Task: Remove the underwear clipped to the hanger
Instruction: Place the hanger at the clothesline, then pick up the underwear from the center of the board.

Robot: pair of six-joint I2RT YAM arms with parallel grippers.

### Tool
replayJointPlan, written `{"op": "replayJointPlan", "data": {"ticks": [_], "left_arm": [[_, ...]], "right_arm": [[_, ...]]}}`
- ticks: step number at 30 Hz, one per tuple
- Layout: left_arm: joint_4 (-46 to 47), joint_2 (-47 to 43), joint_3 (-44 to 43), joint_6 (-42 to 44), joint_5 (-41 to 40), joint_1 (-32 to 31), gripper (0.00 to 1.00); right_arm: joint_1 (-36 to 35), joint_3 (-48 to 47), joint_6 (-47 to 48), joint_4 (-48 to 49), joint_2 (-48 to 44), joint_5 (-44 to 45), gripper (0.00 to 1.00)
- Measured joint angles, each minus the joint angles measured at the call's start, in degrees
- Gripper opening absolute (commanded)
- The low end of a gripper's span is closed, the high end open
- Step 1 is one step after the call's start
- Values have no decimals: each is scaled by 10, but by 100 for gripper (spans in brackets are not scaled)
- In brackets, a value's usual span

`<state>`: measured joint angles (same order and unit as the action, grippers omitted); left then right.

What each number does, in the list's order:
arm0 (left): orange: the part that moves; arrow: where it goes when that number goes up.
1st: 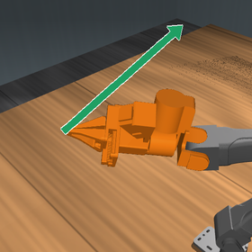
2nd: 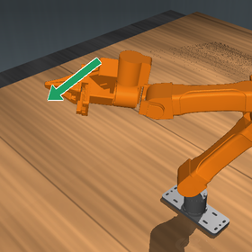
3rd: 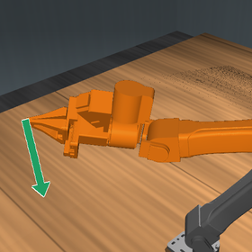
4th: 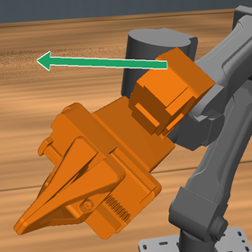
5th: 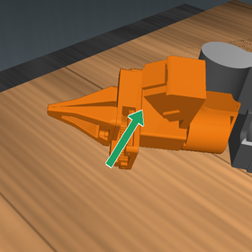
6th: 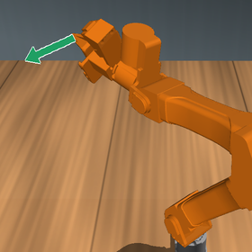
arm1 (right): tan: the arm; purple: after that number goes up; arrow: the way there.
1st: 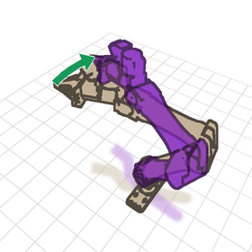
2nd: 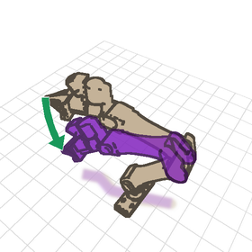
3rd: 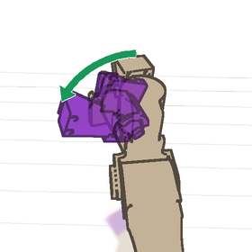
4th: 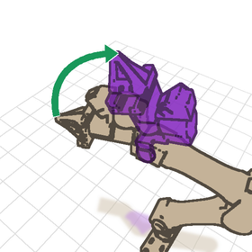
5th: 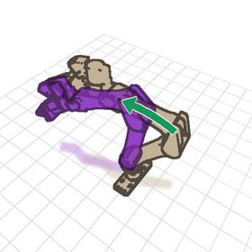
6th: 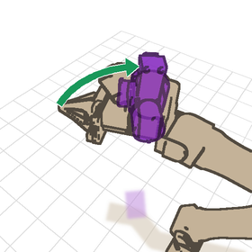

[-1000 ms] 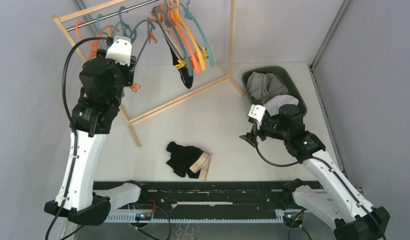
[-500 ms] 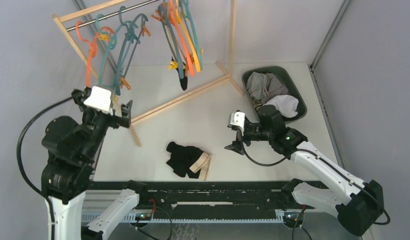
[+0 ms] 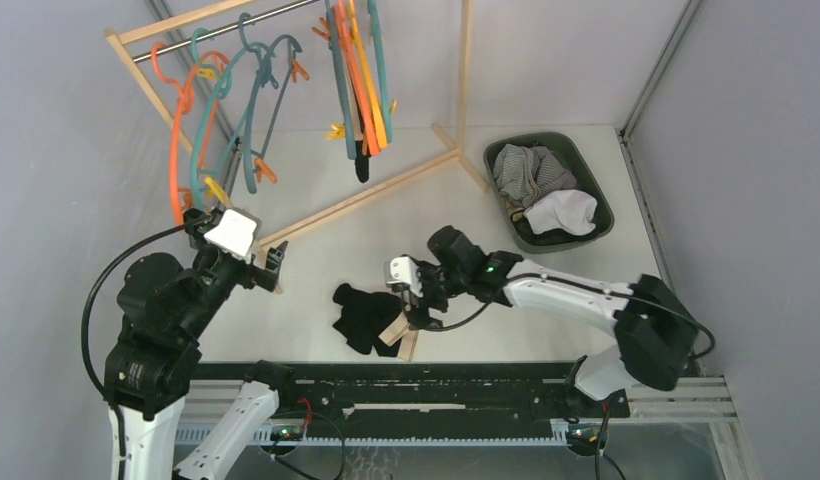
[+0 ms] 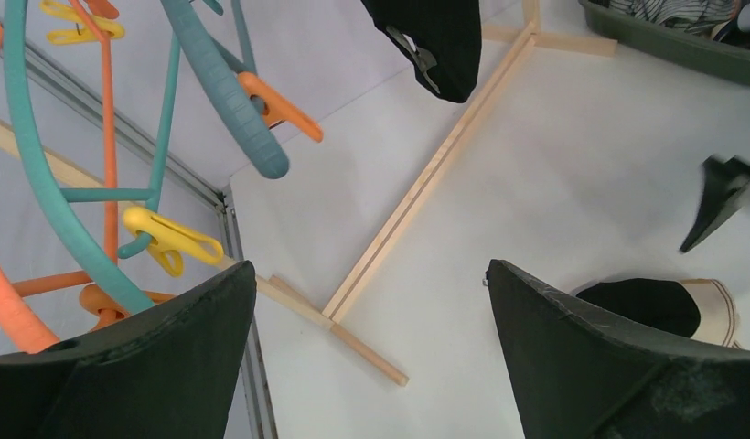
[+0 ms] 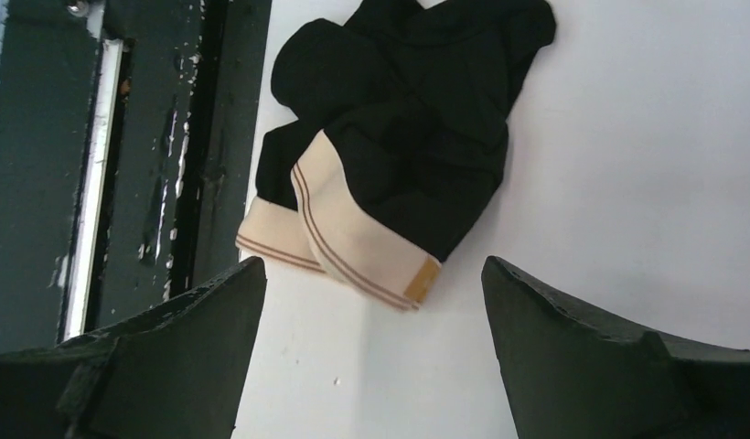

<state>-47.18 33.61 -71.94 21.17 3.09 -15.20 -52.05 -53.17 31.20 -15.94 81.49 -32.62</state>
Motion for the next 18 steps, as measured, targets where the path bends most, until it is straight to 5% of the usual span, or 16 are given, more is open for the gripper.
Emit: {"op": "replayJointPlan", "data": {"ticks": [10, 18], "left_arm": [[-2, -18, 0, -1, 36, 9, 98], [-2, -34, 0, -1, 52, 14, 99]], "right_arm": [[-56, -79, 9, -15, 155, 51, 68], [-63, -96, 29, -38, 198, 57, 16]]}}
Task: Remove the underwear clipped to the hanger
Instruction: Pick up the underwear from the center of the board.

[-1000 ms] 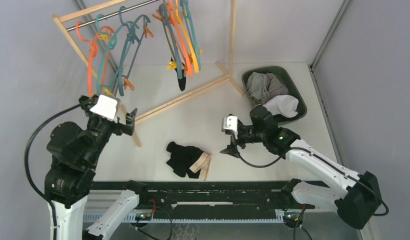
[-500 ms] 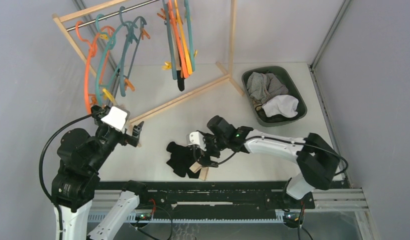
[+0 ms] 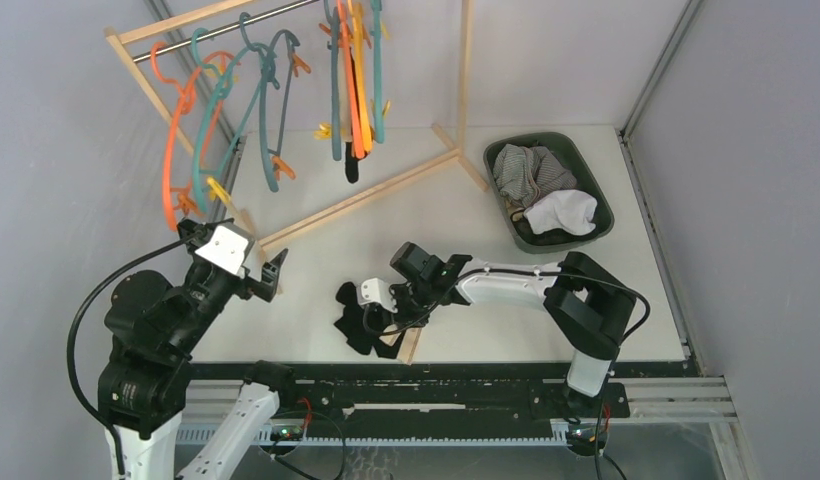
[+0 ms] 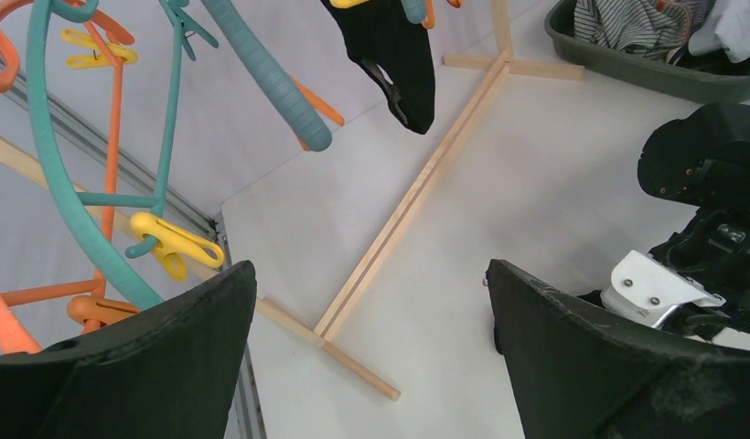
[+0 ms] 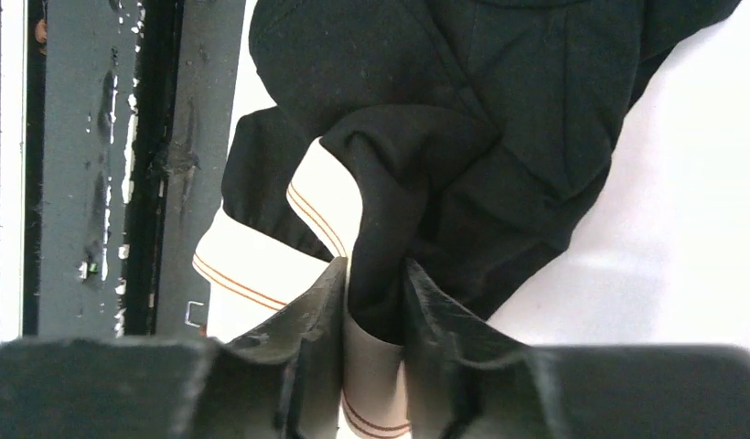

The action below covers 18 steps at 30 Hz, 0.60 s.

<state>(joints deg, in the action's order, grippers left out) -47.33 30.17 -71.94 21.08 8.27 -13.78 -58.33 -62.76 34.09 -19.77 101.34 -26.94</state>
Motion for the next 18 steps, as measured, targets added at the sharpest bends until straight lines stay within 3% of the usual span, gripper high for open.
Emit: {"op": "replayJointPlan", "data": {"ticks": [3, 11, 18], "left_arm": [[0, -6, 0, 0, 1, 1, 99], [0, -14, 0, 0, -2, 1, 100], [3, -24, 0, -5, -16, 9, 100]], "right_arm": [[0, -9, 10, -21, 1, 1, 0], [34, -16, 22, -60, -71, -5, 0], [138, -17, 14, -71, -209, -33, 0]]}}
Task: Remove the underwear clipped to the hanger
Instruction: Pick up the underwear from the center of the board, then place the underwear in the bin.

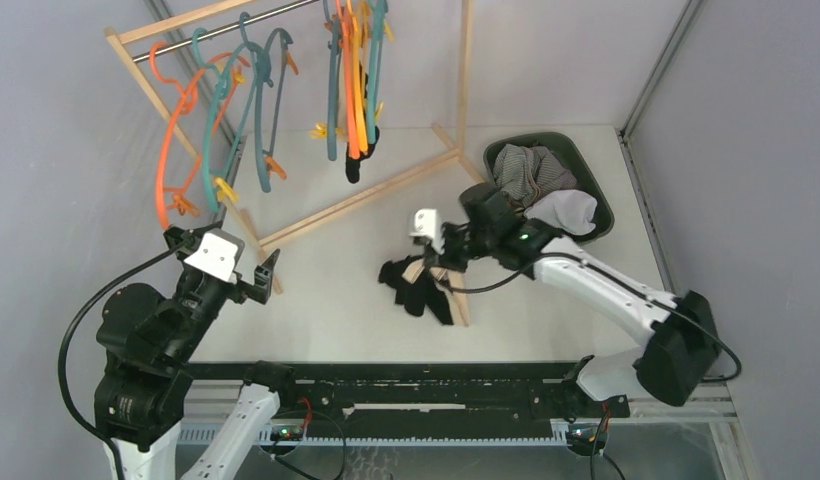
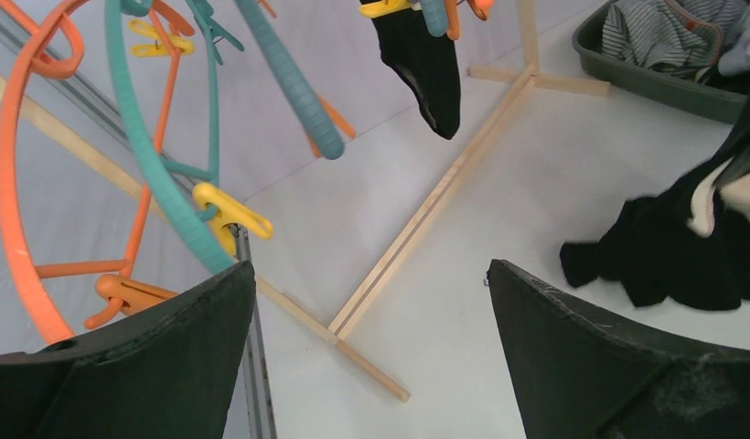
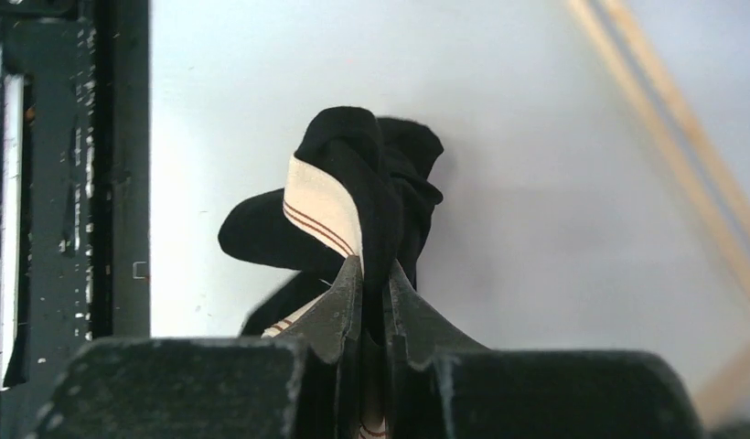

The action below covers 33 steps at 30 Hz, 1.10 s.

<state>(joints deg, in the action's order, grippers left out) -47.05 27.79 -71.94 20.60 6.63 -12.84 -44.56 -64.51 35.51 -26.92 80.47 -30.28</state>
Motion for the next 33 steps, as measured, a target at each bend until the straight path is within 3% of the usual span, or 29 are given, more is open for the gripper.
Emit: {"op": "replayJointPlan", "data": {"ticks": [10, 21, 25, 33], "left_arm": [[17, 0, 21, -26, -20, 15, 100], [29, -11, 50, -40, -19, 26, 100], [30, -14, 51, -42, -15, 30, 100], [32, -14, 51, -46, -1, 34, 100]], "right_arm": [[222, -9, -81, 2, -124, -64, 0], [511, -105, -228, 45, -140, -135, 0], [557, -118, -254, 59, -125, -131, 0], [563, -120, -261, 75, -24, -72, 0]]}}
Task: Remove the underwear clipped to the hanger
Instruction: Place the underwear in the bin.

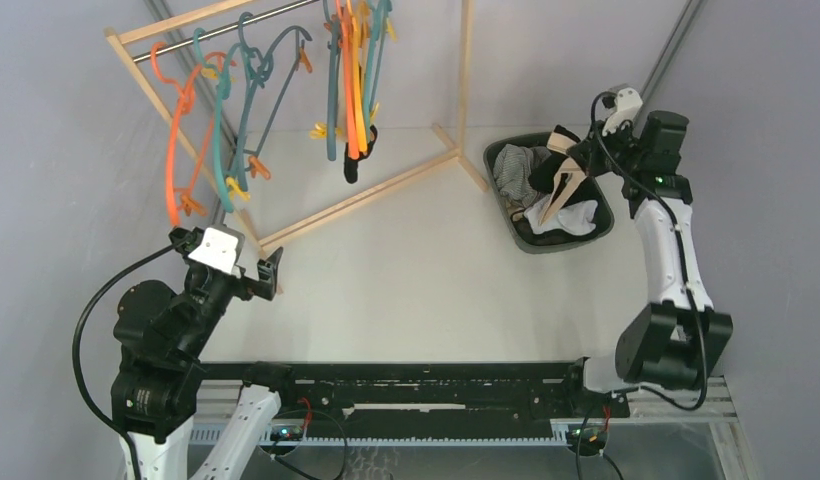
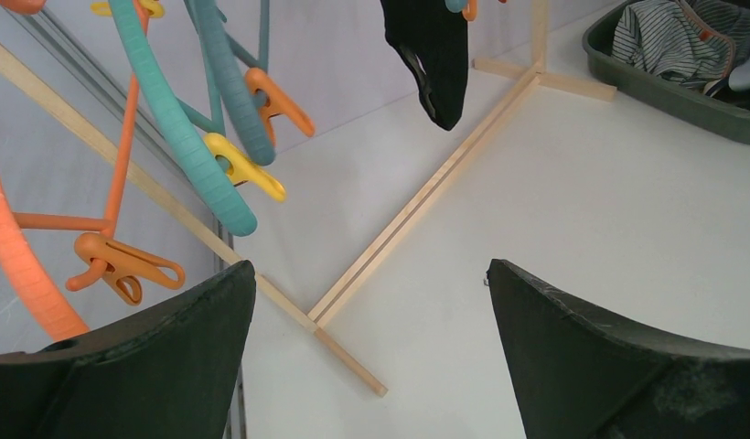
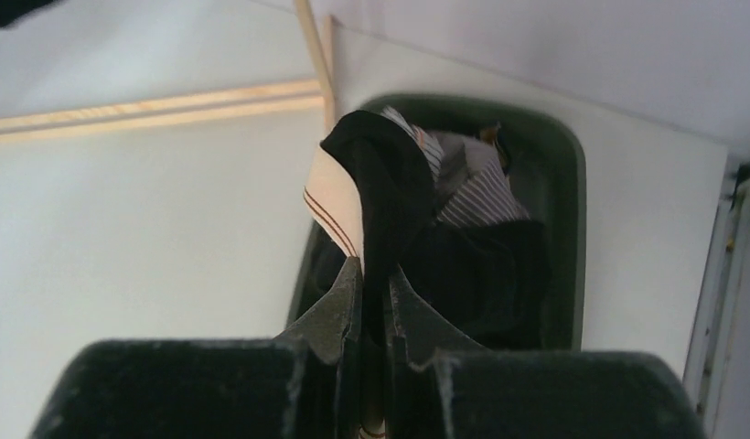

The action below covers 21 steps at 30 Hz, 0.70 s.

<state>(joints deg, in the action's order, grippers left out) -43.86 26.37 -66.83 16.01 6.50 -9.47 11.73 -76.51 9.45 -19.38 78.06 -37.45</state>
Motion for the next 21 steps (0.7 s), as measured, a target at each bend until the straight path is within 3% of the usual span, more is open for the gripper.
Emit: {"op": "replayJointPlan", "data": {"ticks": [9, 13, 18, 21], "left_arm": [[0, 2, 0, 0, 15, 1, 100], [-3, 3, -2, 0, 25, 1, 100], [-11, 15, -15, 0, 38, 1, 100], [-19, 40, -35, 0, 48, 1, 99]], "right_arm": [[-56, 0, 37, 3, 171, 114, 8], [-92, -1, 61, 3, 241, 160, 16], [-110, -30, 73, -21, 312, 189, 34], [-108, -36, 75, -38, 316, 196, 61]]}}
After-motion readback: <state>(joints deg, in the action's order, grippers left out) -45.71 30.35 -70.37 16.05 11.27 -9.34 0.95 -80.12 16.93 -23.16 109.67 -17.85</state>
